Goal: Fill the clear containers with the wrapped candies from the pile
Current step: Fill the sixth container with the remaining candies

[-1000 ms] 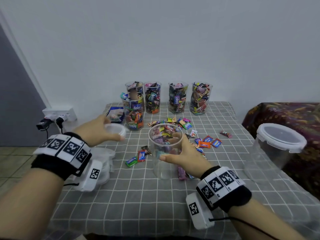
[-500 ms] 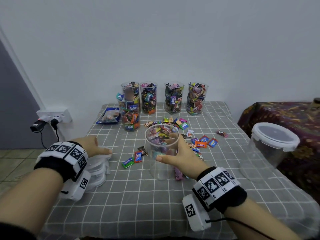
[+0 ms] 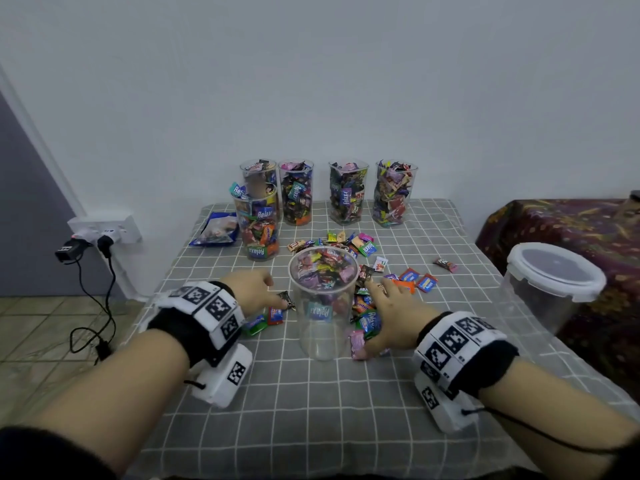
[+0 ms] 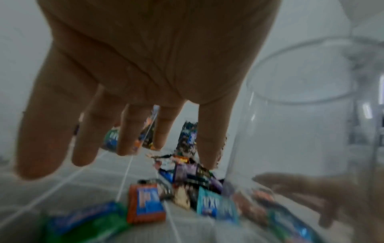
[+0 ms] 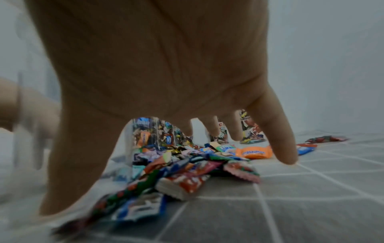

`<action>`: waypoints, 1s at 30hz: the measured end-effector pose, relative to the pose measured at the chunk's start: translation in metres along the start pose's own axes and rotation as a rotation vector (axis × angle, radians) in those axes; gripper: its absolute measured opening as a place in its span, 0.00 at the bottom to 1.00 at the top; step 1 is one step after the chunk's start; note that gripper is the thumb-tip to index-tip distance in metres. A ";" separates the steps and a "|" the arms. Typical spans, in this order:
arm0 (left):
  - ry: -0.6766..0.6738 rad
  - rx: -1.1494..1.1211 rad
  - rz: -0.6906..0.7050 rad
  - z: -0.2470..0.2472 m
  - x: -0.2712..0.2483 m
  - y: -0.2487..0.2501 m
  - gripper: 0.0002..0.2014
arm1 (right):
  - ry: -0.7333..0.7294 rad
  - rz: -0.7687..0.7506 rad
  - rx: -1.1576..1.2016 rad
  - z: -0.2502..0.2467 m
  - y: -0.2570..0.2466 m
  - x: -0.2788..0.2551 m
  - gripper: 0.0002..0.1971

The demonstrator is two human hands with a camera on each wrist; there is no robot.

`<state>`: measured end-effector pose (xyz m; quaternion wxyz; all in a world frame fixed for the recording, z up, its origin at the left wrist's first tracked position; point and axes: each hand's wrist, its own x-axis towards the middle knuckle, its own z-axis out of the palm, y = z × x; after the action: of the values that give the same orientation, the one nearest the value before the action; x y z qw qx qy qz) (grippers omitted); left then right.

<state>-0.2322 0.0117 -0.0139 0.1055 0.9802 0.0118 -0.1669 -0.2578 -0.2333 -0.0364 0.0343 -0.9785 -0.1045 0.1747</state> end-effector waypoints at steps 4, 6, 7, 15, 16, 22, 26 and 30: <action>-0.037 0.112 0.037 0.034 0.021 0.010 0.29 | -0.110 0.050 -0.097 -0.001 0.003 0.007 0.64; -0.007 0.184 0.066 0.040 0.024 0.015 0.21 | -0.119 0.063 -0.095 -0.001 0.003 0.012 0.63; 0.012 0.204 0.079 0.040 0.024 0.019 0.19 | -0.115 0.071 -0.083 -0.002 0.004 0.015 0.63; 0.067 0.020 0.124 0.046 0.071 0.024 0.28 | -0.083 0.045 -0.054 -0.011 0.006 0.038 0.57; 0.096 -0.038 0.125 0.058 0.102 0.011 0.28 | -0.085 0.037 -0.062 -0.012 0.005 0.040 0.55; -0.006 0.057 0.300 0.048 0.098 0.021 0.22 | -0.072 0.006 -0.134 -0.013 0.000 0.048 0.41; 0.066 0.064 0.261 0.060 0.105 0.017 0.19 | -0.040 0.007 -0.138 -0.014 -0.002 0.050 0.33; 0.058 0.100 0.203 0.077 0.150 -0.005 0.09 | 0.031 -0.004 -0.116 -0.011 -0.003 0.051 0.24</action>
<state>-0.1156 -0.0012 -0.1353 0.0724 0.9849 -0.0927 -0.1274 -0.2073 -0.2199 -0.0427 -0.0206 -0.9812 -0.1157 0.1532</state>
